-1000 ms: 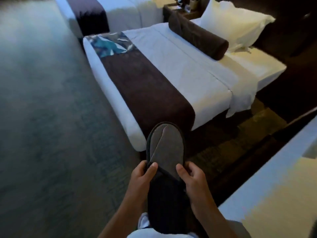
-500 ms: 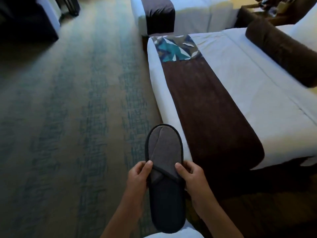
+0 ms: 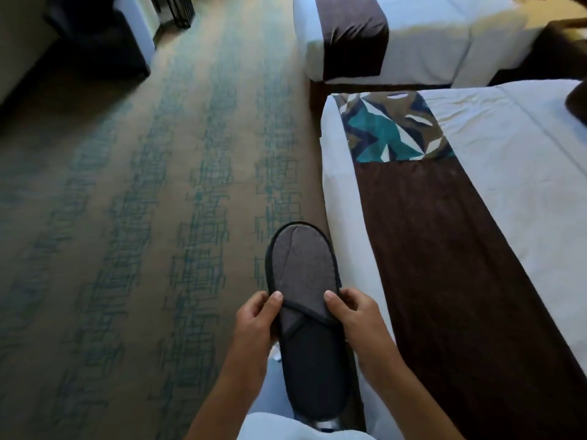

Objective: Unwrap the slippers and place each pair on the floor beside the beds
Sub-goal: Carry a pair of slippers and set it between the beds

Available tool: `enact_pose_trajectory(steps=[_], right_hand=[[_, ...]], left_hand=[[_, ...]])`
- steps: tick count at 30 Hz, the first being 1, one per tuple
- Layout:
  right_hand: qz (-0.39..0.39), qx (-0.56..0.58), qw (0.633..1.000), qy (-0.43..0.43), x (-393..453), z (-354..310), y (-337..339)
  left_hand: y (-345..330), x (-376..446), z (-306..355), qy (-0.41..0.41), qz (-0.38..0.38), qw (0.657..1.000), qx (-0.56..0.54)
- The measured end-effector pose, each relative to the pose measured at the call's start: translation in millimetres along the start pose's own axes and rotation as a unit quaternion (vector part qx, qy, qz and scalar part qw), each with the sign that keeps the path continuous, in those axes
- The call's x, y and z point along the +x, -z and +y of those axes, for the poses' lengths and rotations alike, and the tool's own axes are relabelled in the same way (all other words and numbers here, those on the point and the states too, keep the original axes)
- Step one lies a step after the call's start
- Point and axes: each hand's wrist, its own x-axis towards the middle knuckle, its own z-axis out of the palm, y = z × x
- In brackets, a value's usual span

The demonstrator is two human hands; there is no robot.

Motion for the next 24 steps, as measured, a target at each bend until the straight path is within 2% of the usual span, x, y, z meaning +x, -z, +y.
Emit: enact_pose_trajectory(steps=[5, 14, 17, 24], right_hand=[[-0.004, -0.021, 1.0, -0.003, 130, -66, -48], [0.013, -0.022, 0.999, 0.027, 342, -218, -131], [0.021, -0.009, 0.999, 0.035, 402, -256, -141], [0.05, 0.013, 0.998, 0.033, 600, -333, -137]], left_hand=[[5, 135, 74, -0.005, -0.016, 0.999, -0.029], [0, 352, 266, -0.026, -0.073, 0.996, -0.035], [-11, 411, 305, -0.027, -0.083, 0.996, -0.035], [-75, 609, 392, -0.02, -0.087, 0.996, -0.02]])
